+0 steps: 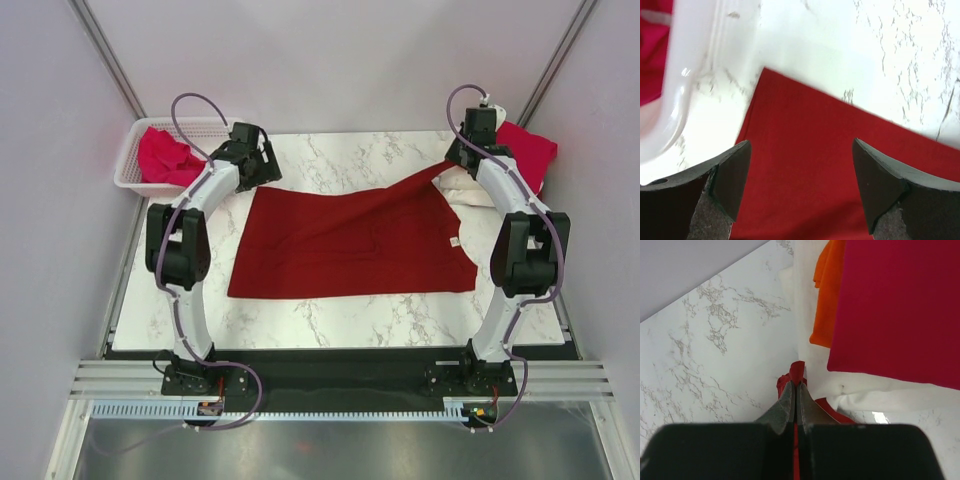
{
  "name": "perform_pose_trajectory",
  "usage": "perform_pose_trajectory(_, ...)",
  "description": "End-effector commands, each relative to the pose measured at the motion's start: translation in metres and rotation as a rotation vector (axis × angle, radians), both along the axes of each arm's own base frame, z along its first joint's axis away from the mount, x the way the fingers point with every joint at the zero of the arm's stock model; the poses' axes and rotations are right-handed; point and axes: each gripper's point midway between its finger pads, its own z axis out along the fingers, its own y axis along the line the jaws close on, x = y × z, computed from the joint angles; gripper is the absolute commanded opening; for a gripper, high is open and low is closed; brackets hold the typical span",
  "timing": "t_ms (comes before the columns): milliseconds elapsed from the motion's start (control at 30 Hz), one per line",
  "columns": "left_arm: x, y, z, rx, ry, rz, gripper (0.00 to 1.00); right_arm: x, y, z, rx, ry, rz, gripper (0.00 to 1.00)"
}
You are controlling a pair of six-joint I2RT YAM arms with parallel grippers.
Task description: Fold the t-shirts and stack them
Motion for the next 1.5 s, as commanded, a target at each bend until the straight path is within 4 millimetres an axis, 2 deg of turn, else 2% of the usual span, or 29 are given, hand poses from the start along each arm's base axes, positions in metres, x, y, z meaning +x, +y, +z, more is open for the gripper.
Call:
perform_pose_trajectory(0,0.021,-0.006,-0.015,0.027,0.005,-0.051,0.87,-0.008,-0.009,0.031,-0.019,-0.061,-0.01,0.0)
perform_pose_trajectory(300,0.038,-0.002,-0.052,0.096,0.056,-0.043,0.84,-0.017,-0.009,0.021,0.004,-0.037,-0.007,0.0)
perform_pose_trajectory(400,0.044,0.002,-0.058,0.121,0.058,-0.04,0.84,-0.02,-0.008,0.016,0.008,-0.025,-0.002,0.0)
perform_pose_trajectory(633,0.058,0.009,-0.057,0.176,0.04,-0.025,0.83,-0.021,-0.006,0.011,0.018,-0.02,0.009,0.0)
perform_pose_trajectory(733,0.061,0.011,-0.062,0.208,0.051,-0.035,0.79,-0.02,-0.004,0.009,0.025,-0.017,0.013,0.0)
perform_pose_trajectory(867,0.051,0.008,-0.078,0.244,0.096,-0.051,0.74,-0.022,-0.004,0.011,0.028,-0.02,0.01,0.0)
perform_pose_trajectory(1067,0.033,0.006,-0.095,0.266,0.167,-0.039,0.75,-0.032,-0.009,0.006,0.036,-0.011,-0.006,0.0)
perform_pose_trajectory(1133,0.035,0.0,-0.095,0.254,0.165,-0.059,0.71,-0.034,-0.01,0.003,0.04,-0.008,-0.007,0.0)
perform_pose_trajectory(1267,0.041,-0.003,-0.098,0.252,0.173,-0.087,0.54,-0.034,-0.01,-0.001,0.047,-0.004,-0.004,0.0)
perform_pose_trajectory(1400,0.045,-0.016,-0.1,0.213,0.176,-0.148,0.43,-0.03,-0.007,0.001,0.059,-0.016,0.018,0.0)
perform_pose_trajectory(1467,0.047,-0.016,-0.097,0.212,0.173,-0.146,0.28,-0.022,0.006,0.003,0.097,-0.031,0.086,0.0)
